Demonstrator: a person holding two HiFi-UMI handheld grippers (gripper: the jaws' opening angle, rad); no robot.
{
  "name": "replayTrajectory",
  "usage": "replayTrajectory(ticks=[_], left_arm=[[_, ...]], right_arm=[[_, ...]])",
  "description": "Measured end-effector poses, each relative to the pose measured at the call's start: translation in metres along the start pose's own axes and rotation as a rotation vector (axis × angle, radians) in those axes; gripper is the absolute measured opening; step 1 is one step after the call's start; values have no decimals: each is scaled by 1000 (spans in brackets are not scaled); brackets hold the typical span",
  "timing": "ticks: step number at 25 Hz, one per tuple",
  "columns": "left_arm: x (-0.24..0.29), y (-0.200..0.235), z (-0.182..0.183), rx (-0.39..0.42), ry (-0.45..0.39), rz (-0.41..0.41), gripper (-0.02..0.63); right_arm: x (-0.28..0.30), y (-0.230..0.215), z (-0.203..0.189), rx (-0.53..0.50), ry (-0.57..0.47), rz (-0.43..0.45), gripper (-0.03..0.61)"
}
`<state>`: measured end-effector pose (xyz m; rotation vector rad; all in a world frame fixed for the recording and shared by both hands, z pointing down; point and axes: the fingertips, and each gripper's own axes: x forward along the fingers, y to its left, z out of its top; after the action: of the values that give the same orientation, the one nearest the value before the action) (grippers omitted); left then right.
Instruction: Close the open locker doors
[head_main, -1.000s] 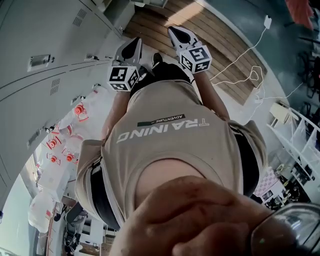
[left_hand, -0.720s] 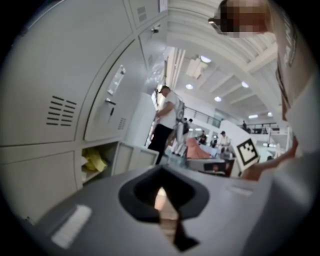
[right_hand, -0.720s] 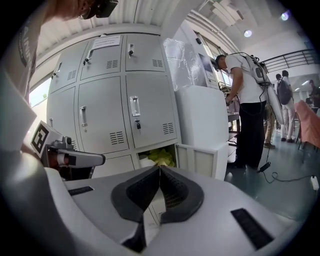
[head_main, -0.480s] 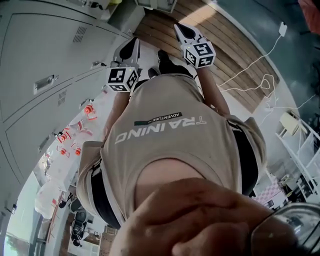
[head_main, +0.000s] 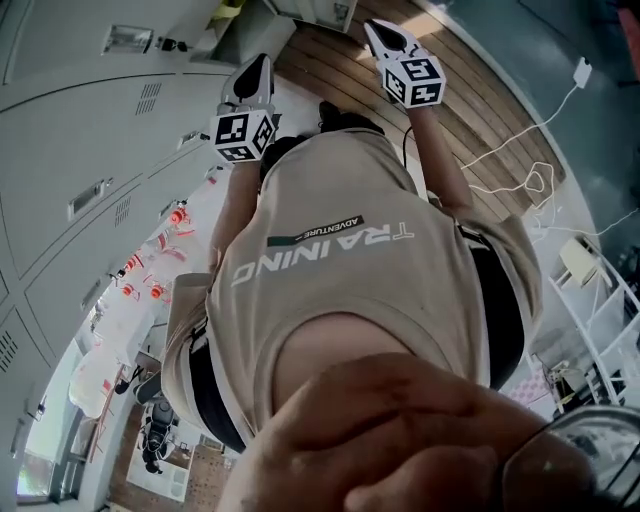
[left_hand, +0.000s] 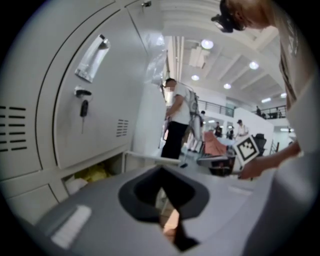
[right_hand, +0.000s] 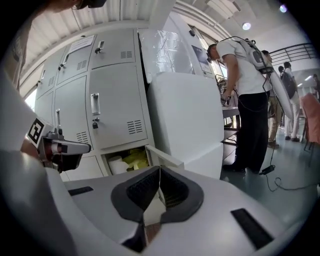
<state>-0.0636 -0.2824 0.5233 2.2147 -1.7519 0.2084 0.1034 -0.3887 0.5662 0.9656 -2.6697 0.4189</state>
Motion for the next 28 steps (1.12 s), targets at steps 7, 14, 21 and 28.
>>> replayTrajectory(ticks=[7,14,21,28], left_arm=[[18,11,-15,-60,29,16,0],[17,20,-18,-69,31,35,0],[8,29,-19,-93,23,62,0],[5,31,-18,-108,11,78,0]], right_arm=[[38,-34,-1,-95,61,-5,15],[69,-63,-2,-179,105,-20,15],[86,-72,-2,-169,133,-10,15],[84,-58,-6,-180,137,21,15]])
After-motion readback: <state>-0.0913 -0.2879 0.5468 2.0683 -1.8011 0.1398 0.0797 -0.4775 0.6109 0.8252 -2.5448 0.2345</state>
